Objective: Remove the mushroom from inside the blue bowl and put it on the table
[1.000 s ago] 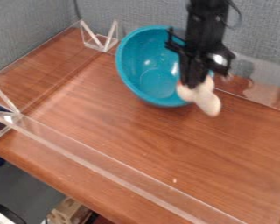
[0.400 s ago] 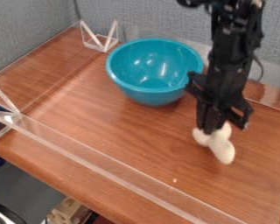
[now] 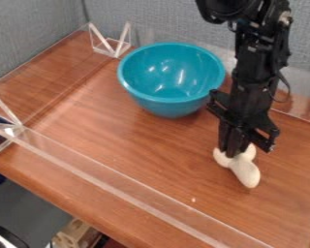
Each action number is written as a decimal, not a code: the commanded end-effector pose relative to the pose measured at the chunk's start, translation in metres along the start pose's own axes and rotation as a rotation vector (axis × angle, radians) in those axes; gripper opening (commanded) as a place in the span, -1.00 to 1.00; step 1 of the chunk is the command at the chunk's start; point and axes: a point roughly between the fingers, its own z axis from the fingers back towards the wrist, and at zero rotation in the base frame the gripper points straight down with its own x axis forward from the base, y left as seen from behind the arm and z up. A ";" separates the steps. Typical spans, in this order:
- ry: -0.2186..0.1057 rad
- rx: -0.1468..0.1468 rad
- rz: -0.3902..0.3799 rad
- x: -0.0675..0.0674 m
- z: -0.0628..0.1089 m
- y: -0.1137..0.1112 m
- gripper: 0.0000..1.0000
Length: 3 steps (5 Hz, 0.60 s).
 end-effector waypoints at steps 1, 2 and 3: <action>-0.020 0.006 0.009 0.005 -0.005 0.014 -1.00; -0.007 0.003 0.012 0.006 -0.013 0.018 -1.00; 0.006 -0.001 0.015 0.005 -0.021 0.022 1.00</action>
